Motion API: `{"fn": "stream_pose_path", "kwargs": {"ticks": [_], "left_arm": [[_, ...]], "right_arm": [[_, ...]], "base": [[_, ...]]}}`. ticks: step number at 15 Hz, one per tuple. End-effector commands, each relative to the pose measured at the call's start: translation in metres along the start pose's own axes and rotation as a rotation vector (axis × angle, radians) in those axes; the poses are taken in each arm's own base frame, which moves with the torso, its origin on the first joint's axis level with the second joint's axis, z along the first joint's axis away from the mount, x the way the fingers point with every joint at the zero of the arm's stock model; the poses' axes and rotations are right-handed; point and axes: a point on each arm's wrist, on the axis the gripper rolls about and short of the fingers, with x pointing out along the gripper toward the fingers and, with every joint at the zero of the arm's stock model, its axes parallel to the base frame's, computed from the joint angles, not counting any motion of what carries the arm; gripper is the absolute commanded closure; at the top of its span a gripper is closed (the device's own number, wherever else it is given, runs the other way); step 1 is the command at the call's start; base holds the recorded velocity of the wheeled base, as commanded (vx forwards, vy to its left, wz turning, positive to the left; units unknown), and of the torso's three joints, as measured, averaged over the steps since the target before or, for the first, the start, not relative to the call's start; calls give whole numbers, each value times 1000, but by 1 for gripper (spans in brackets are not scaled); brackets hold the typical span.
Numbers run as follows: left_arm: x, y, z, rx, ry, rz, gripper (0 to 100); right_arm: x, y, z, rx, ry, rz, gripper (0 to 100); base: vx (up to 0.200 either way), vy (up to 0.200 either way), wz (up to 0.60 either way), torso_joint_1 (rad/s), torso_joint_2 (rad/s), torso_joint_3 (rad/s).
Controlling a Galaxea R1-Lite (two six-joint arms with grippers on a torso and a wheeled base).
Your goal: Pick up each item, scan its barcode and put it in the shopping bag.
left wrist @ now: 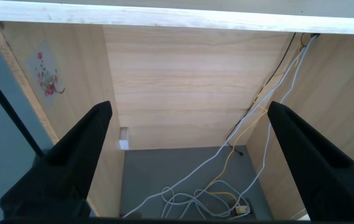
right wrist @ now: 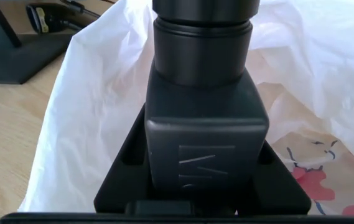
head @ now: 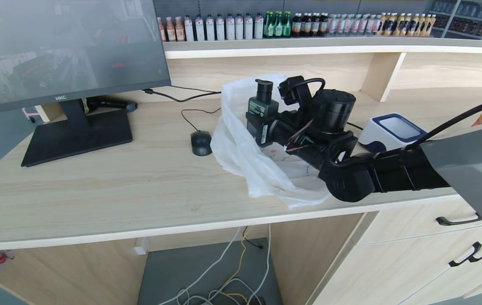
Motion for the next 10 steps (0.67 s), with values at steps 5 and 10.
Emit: {"fn": "stream_pose_path", "kwargs": {"ticks": [5, 10], "left_arm": [[0, 0, 0, -1, -1, 0, 0], [0, 0, 0, 1, -1, 0, 0]], "right_arm": [[4, 0, -16, 8, 29, 6, 100], [6, 1, -25, 13, 48, 5, 100]], "base": [[0, 0, 0, 0, 0, 0], [0, 0, 0, 0, 0, 0]]}}
